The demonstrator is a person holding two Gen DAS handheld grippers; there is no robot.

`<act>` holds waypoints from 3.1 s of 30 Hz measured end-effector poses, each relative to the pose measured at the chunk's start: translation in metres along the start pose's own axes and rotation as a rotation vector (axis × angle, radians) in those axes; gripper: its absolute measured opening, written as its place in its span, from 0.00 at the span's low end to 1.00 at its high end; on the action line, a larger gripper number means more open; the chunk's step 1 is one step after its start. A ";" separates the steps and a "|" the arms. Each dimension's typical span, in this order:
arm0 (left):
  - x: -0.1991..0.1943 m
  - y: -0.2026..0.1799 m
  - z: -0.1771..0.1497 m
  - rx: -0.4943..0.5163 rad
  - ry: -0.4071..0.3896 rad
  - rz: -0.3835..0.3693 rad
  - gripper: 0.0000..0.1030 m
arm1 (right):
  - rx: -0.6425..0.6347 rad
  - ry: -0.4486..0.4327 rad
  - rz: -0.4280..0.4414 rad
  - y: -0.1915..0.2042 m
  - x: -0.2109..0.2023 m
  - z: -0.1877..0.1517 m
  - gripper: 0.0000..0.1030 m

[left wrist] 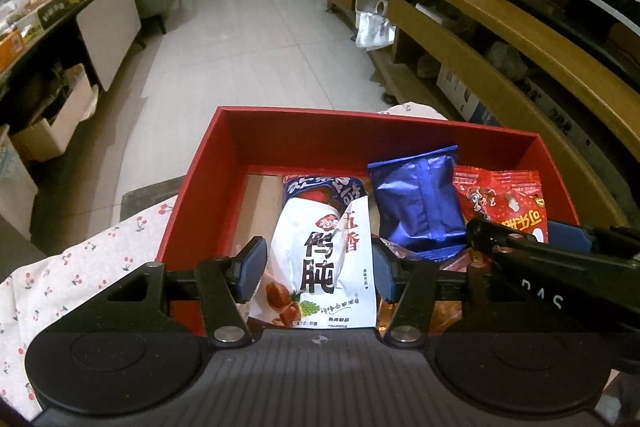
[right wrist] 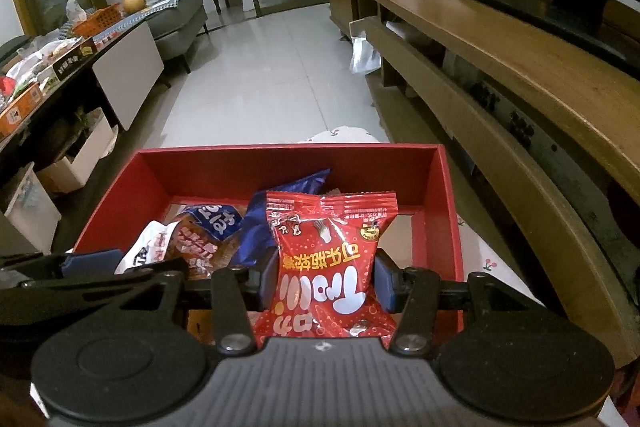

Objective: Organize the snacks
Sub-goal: 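Lower the white packet and red candy bag into the red box, then release both packs and withdraw both tools toward the remaining snacks, then grasp the Kapron wafer pack with the left tool while the right tool grasps the sausage pack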

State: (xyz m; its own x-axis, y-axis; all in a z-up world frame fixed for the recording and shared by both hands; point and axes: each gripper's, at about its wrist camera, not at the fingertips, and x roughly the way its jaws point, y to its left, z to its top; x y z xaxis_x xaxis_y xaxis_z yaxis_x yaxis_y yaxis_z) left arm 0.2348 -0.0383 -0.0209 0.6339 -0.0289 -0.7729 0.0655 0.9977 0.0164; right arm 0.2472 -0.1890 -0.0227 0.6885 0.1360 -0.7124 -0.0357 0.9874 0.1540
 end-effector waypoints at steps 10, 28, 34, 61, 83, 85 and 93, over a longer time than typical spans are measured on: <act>-0.002 0.001 0.001 -0.015 0.007 -0.004 0.69 | -0.003 0.010 -0.014 -0.002 0.003 0.000 0.65; -0.021 0.008 -0.001 -0.027 -0.005 -0.011 0.80 | -0.023 -0.003 -0.017 -0.002 -0.011 0.000 0.74; -0.037 0.010 -0.009 -0.032 -0.011 -0.029 0.82 | -0.009 -0.020 -0.004 -0.002 -0.028 -0.003 0.75; 0.000 0.001 -0.081 -0.051 0.241 -0.063 0.80 | -0.079 0.093 0.024 -0.007 -0.073 -0.055 0.79; -0.041 0.027 -0.106 -0.061 0.251 -0.080 0.63 | -0.192 0.271 0.080 0.005 -0.037 -0.085 0.79; -0.042 0.029 -0.106 -0.060 0.259 -0.086 0.63 | -0.197 0.284 0.098 0.008 -0.035 -0.087 0.79; -0.039 0.034 -0.109 -0.061 0.284 -0.096 0.64 | -0.250 0.316 0.121 0.023 -0.026 -0.094 0.85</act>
State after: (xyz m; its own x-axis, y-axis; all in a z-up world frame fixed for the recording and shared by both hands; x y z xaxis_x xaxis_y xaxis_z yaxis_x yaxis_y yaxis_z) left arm 0.1279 0.0038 -0.0594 0.3855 -0.1134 -0.9157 0.0627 0.9933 -0.0966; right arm 0.1605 -0.1628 -0.0646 0.4142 0.2323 -0.8800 -0.3041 0.9467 0.1067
